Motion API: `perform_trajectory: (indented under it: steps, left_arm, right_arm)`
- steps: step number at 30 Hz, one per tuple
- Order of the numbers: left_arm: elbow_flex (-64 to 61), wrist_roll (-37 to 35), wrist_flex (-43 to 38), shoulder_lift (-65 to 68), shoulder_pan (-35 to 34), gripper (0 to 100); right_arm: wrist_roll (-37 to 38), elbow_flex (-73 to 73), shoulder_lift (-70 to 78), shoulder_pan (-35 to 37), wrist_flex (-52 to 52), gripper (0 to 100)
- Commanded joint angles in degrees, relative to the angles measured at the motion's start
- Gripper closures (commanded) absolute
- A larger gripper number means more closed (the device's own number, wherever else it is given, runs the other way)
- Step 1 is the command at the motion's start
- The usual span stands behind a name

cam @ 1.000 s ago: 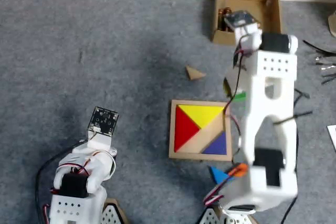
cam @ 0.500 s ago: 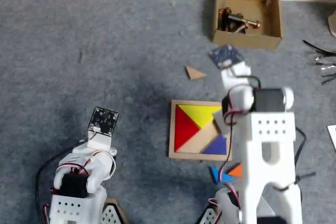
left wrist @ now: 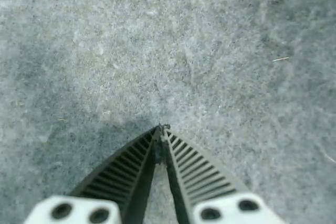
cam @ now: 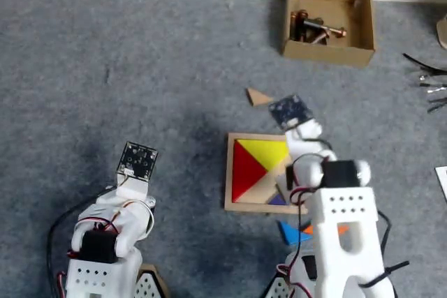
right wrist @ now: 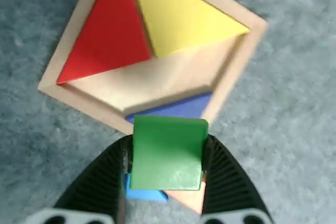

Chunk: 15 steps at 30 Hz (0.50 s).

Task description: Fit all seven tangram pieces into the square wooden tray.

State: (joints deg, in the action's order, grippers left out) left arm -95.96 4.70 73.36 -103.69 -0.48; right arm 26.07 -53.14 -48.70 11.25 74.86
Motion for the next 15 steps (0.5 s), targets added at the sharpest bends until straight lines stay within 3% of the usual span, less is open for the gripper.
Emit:
perform_trajectory:
  steps: [1,15]
  left_arm:
    - [-1.19,-0.44,0.18,-0.84,-0.75,99]
    - [-1.19,-0.35,0.18,-0.84,-0.75,99]
  right_arm:
    - [-0.53,-3.74,-3.56,4.88,-6.55,99.4]
    - [-0.09,-14.29,-4.44,6.55,-23.16,99.4]
